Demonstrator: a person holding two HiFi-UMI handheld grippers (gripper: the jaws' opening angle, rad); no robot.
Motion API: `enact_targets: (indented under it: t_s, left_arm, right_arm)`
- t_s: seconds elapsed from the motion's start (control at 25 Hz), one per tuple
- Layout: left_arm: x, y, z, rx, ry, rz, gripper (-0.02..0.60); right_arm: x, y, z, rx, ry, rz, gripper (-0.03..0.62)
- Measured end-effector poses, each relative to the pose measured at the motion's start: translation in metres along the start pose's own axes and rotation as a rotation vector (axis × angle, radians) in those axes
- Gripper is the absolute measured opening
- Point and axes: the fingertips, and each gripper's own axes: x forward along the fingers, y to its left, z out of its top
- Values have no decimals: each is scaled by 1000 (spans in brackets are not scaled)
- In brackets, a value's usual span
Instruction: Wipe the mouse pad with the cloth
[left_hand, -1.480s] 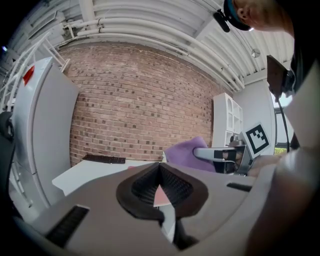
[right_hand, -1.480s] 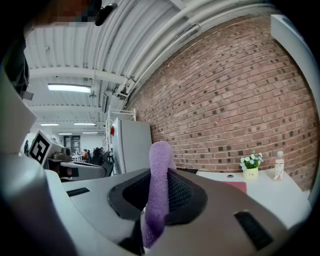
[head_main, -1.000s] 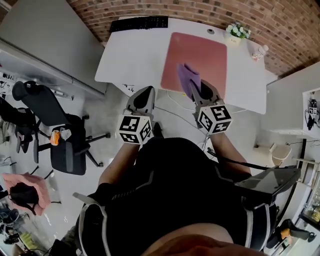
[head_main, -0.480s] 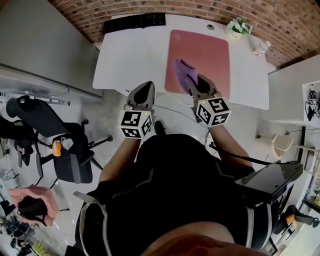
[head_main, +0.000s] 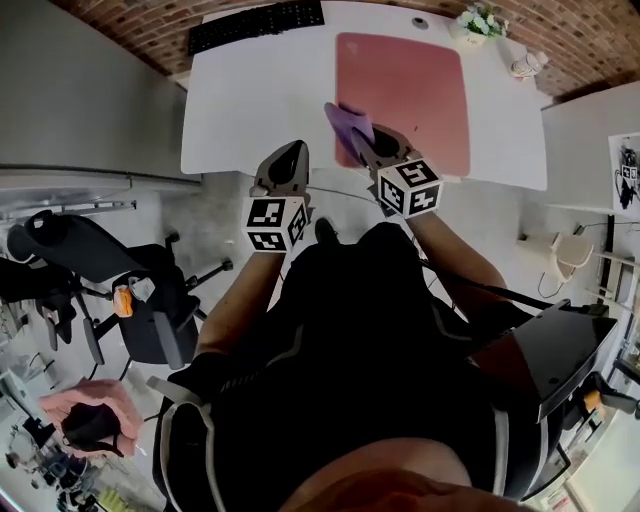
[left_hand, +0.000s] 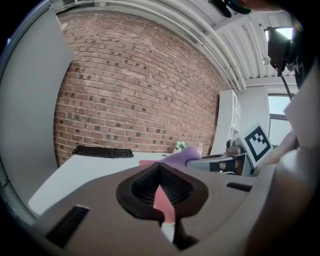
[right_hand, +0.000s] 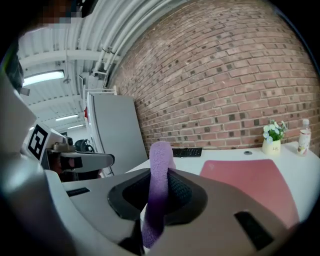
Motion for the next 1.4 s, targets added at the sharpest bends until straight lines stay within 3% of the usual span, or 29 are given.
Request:
enact_targets:
  t_s: [0.44, 0.68, 1.0, 1.2, 1.4]
  left_arm:
    - [24, 28, -50, -49, 125, 82, 2]
    - [38, 37, -84, -69, 217, 115, 2]
    - [46, 37, -109, -92, 285, 126, 2]
    - [59, 24, -116, -138, 304, 94, 2]
    - [74, 8, -118, -116, 315, 62, 2]
  right_arm:
    - [60, -6, -75, 136, 153, 108, 60]
    - [85, -13, -108, 193, 217, 123, 60]
    - [85, -42, -127, 224, 247, 37, 60]
    - [73, -62, -138, 249, 260, -13, 60]
    - [56, -83, -145, 272, 260, -61, 60]
